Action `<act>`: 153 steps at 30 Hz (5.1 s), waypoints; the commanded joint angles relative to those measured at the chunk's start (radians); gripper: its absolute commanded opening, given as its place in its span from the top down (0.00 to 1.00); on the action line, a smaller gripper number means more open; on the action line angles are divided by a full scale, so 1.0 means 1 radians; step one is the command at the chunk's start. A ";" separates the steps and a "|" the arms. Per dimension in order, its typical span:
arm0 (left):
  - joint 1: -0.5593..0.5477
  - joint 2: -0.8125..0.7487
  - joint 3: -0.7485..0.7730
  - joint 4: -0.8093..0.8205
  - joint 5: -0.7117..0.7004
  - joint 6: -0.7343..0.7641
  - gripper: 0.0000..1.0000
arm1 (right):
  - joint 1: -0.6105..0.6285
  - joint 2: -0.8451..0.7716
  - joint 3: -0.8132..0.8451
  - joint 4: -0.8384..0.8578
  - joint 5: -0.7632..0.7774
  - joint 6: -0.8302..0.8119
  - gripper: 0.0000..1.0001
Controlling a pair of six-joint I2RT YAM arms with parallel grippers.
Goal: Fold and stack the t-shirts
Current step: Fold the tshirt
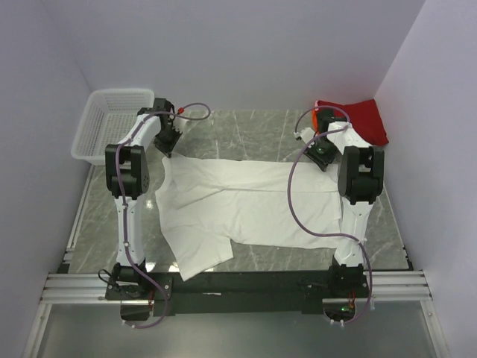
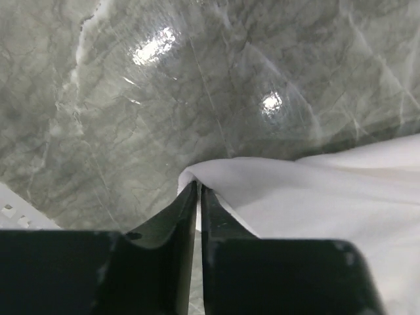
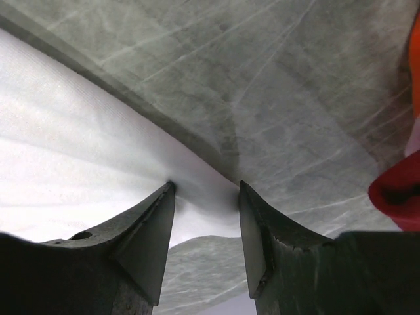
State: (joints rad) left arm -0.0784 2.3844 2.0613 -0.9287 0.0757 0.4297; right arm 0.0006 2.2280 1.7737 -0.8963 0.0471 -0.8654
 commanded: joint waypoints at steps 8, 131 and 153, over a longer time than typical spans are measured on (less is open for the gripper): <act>0.017 0.064 -0.006 0.019 -0.148 0.004 1.00 | -0.005 0.035 0.013 0.051 0.068 0.012 0.50; 0.417 -0.830 -0.474 -0.134 0.604 -0.255 0.37 | 1.020 0.242 0.382 0.332 -0.343 0.330 0.70; 0.424 -0.834 -0.494 -0.122 0.619 -0.243 0.37 | 1.016 0.202 0.434 0.312 -0.363 0.375 0.27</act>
State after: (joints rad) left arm 0.3386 1.5734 1.5661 -1.0595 0.6624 0.1646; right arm 1.0164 2.4275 2.1544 -0.5716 -0.3328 -0.5037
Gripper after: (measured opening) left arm 0.628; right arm 0.723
